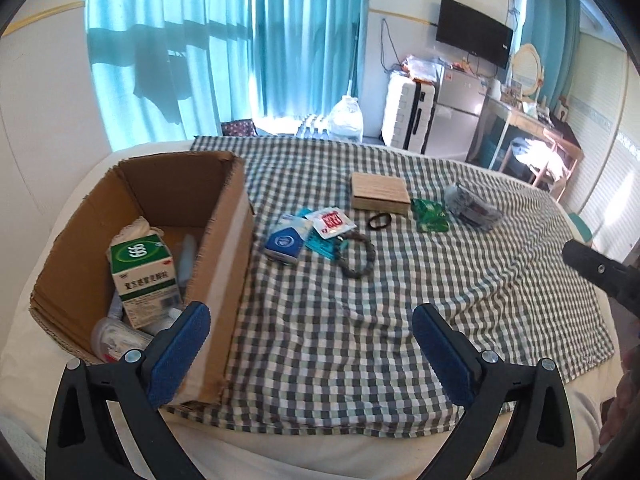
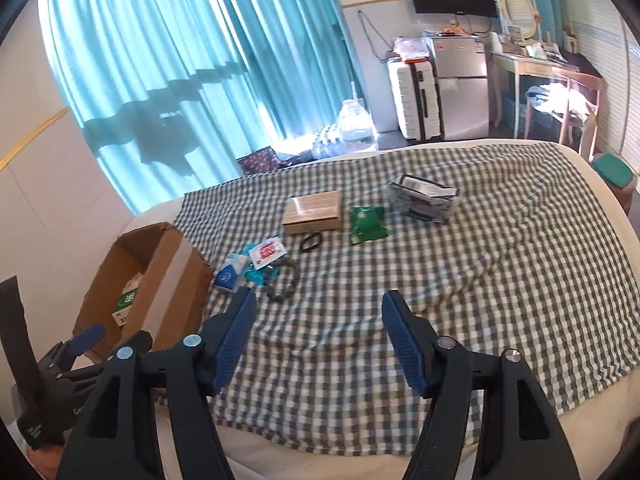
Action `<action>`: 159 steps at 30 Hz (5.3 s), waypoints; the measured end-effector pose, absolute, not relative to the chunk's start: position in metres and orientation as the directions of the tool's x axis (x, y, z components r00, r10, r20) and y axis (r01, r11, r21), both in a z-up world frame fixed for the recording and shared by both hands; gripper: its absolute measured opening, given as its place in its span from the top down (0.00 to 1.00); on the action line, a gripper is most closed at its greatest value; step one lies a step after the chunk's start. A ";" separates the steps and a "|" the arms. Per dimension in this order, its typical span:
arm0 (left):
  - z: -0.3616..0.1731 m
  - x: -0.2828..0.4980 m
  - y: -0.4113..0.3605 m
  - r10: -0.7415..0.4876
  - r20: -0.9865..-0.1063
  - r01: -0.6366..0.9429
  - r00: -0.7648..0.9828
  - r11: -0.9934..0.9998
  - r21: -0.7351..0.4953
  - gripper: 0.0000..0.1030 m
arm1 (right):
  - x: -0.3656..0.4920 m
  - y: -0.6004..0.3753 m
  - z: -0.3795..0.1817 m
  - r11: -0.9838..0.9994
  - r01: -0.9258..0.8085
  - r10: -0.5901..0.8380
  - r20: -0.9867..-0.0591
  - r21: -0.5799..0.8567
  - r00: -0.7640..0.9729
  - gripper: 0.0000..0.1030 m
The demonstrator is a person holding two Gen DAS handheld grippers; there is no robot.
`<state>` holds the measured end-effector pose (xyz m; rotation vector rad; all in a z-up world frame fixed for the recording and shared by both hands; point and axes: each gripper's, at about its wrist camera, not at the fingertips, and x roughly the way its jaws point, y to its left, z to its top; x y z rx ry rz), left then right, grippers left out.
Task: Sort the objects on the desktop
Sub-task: 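Grasp the bead bracelet with the left tool while the right tool grasps the green snack packet, then carry the bracelet and green packet over the cardboard box with both tools, then open both tools to drop the bracelet and packet into the box, then grasp the blue Vinda tissue pack with the left tool while the right tool grasps the black hair tie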
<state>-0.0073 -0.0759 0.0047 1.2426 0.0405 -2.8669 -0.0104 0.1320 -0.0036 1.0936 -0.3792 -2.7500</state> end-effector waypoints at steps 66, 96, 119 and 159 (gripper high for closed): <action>-0.101 -0.125 -0.025 0.088 -0.786 0.017 -0.611 -0.992 -0.124 0.89 | -0.121 0.137 -0.143 -0.974 0.094 -0.226 -0.814 0.208 -0.535 0.67; 0.094 -0.031 -0.058 0.136 -0.555 -0.069 -0.820 -0.988 -0.141 0.89 | -0.008 0.055 0.079 -0.954 0.274 -0.293 -0.543 0.117 -0.787 0.67; 0.014 -0.041 -0.284 -0.155 -0.712 0.316 -0.685 -0.944 -0.099 0.89 | -0.068 -0.142 0.006 -0.829 0.518 -0.507 -0.672 0.209 -0.540 0.67; -0.004 -0.035 -0.099 -0.048 -0.747 0.119 -0.663 -0.992 -0.043 0.01 | -0.028 0.118 -0.028 -0.950 0.118 -0.284 -0.649 0.288 -0.705 0.34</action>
